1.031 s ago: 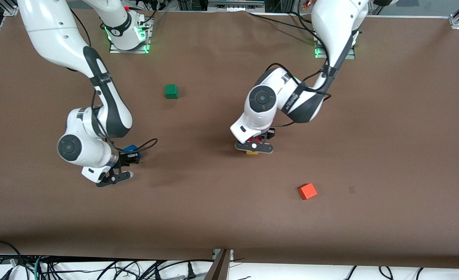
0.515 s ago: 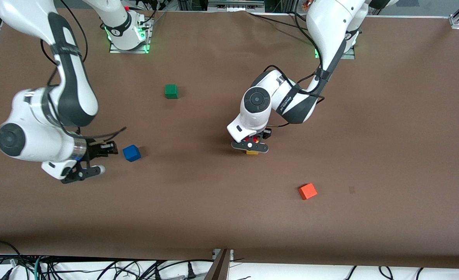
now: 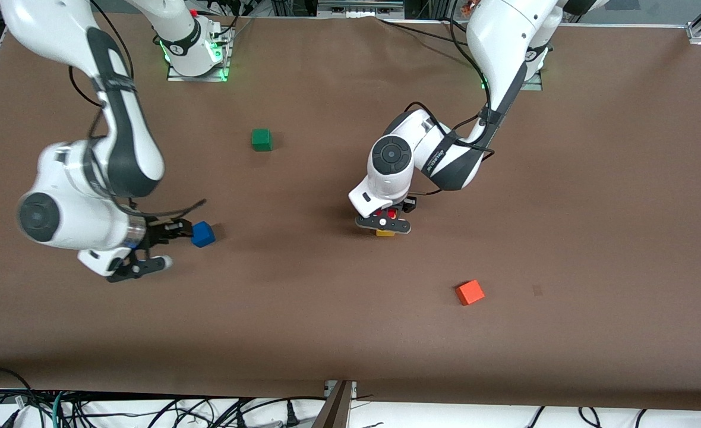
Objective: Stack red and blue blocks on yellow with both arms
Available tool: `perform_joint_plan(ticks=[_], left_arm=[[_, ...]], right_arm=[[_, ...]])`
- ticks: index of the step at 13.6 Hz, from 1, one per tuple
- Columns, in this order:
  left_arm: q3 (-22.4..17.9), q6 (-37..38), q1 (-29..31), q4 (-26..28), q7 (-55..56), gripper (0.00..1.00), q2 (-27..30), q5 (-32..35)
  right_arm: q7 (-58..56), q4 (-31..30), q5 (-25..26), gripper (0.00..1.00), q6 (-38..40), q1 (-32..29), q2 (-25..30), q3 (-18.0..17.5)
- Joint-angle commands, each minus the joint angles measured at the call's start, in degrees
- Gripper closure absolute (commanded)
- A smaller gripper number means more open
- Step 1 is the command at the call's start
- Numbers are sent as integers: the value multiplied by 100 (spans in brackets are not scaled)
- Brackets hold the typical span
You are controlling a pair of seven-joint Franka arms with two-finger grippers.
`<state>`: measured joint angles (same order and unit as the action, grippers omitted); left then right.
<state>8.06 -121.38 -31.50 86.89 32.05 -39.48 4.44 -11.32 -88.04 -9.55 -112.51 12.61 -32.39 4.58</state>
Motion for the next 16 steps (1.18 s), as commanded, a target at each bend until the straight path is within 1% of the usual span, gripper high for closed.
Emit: perform_joint_plan(ticks=[1, 2, 4, 6, 7, 8, 9, 11, 12, 13, 14, 16], left_arm=[[-68, -53, -41, 109, -93, 94, 116, 101], [-68, -61, -41, 109, -85, 93, 99, 101], [-68, -132, -49, 118, -32, 86, 72, 93], [-68, -114, -58, 135, 3, 83, 81, 93], [-77, -106, -58, 144, 12, 69, 98, 84], [-68, -79, -50, 144, 3, 15, 107, 92], [-68, -44, -49, 109, 21, 0, 116, 84], [-77, 218, -23, 48, 47, 0, 317, 40], [-85, 411, 3, -5, 39, 0, 466, 5], [-120, 700, 38, -145, 30, 0, 607, -13], [-121, 1060, 143, -364, 21, 0, 678, -13], [-129, 1554, 625, -786, 3, 0, 722, -13]], right_arm=[[-431, -801, -29, 3, -814, 75, 128, -1], [-494, -1029, -21, 1, -1051, 93, 128, -1], [-503, -1538, -20, 1, -1622, 215, 198, -1], [-503, -1978, 67, 1, -2141, 313, 234, -1], [-512, -2154, 111, 1, -2387, 313, 242, -1], [-538, -2287, 120, 1, -2564, 313, 242, -1], [-616, -2358, 120, 1, -2644, 313, 234, -1], [-678, -2358, 111, 4, -2618, 313, 251, -1], [-748, -2358, 111, 8, -2618, 313, 277, 8], [-758, -2367, 111, 17, -2601, 304, 295, 17], [-758, -2358, 111, 32, -2583, 304, 295, 26], [-758, -2350, 111, 67, -2583, 304, 313, 34]])
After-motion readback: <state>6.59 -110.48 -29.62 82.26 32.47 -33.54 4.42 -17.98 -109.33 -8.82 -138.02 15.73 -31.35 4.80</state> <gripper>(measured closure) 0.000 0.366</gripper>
